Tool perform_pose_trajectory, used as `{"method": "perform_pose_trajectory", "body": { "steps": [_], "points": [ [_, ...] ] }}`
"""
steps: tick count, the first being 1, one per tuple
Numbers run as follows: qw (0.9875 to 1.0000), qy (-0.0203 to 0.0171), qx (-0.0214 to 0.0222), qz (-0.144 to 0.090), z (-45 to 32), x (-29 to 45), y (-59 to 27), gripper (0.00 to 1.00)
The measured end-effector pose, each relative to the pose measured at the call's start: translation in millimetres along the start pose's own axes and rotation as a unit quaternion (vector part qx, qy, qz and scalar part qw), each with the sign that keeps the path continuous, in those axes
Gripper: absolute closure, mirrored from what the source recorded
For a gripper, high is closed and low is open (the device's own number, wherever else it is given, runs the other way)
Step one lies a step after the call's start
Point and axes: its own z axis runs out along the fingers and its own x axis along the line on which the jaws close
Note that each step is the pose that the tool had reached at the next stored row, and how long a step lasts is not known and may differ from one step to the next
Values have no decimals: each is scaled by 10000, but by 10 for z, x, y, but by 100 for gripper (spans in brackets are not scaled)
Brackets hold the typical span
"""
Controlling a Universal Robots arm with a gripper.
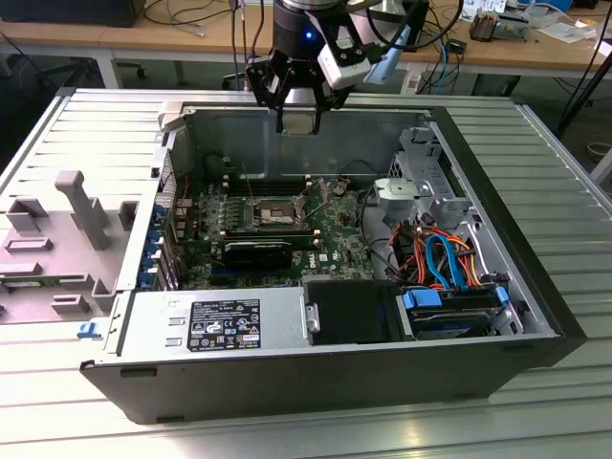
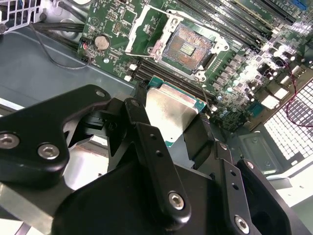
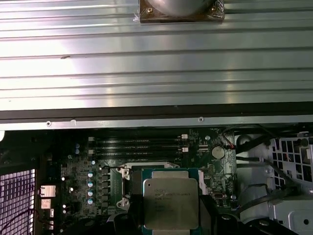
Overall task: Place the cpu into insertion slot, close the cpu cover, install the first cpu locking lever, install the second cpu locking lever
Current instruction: 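Place the cpu into insertion slot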
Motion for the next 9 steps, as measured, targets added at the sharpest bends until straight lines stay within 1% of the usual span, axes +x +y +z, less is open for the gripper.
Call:
{"method": "perform_pose_trajectory", "body": {
  "steps": [9],
  "points": [
    [10000, 0, 0, 0, 9, 0, -8, 45]
  ]
}}
